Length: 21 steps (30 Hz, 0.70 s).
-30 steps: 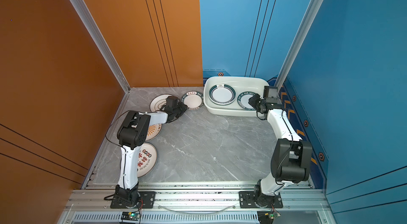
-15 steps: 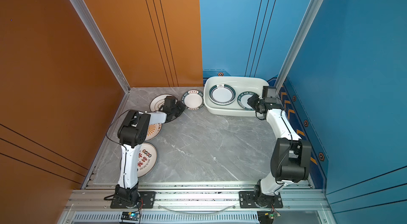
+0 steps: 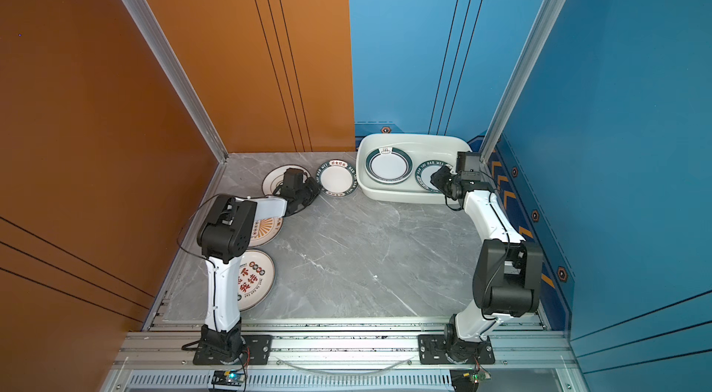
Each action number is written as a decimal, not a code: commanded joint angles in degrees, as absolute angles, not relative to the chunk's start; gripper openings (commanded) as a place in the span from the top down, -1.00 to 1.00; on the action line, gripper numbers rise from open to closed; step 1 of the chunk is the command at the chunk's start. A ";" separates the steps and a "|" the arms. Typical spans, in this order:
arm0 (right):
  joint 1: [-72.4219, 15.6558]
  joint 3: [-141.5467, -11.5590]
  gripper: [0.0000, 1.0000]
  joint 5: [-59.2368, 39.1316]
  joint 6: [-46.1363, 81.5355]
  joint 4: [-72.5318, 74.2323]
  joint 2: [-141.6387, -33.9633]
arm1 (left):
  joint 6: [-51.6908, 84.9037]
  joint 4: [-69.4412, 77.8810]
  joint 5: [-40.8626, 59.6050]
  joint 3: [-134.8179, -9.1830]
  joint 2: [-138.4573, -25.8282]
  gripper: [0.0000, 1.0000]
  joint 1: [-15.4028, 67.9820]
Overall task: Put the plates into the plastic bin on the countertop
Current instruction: 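Grasp and tilt up the plate with the left gripper while the right withdraws, then drag the plate to the table centre with the left while the right grasps it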
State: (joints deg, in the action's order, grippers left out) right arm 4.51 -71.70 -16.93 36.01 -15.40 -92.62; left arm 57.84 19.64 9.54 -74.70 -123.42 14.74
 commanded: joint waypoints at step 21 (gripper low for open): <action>-6.59 -66.12 -0.15 -49.47 38.70 6.29 -94.13 | 54.03 16.07 21.16 -48.81 -92.42 1.00 9.48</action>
State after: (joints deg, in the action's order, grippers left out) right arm -5.21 -68.10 -43.51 37.52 0.84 -93.41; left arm 52.60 12.25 15.42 -50.76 -96.05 10.04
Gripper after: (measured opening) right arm 0.572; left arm 0.068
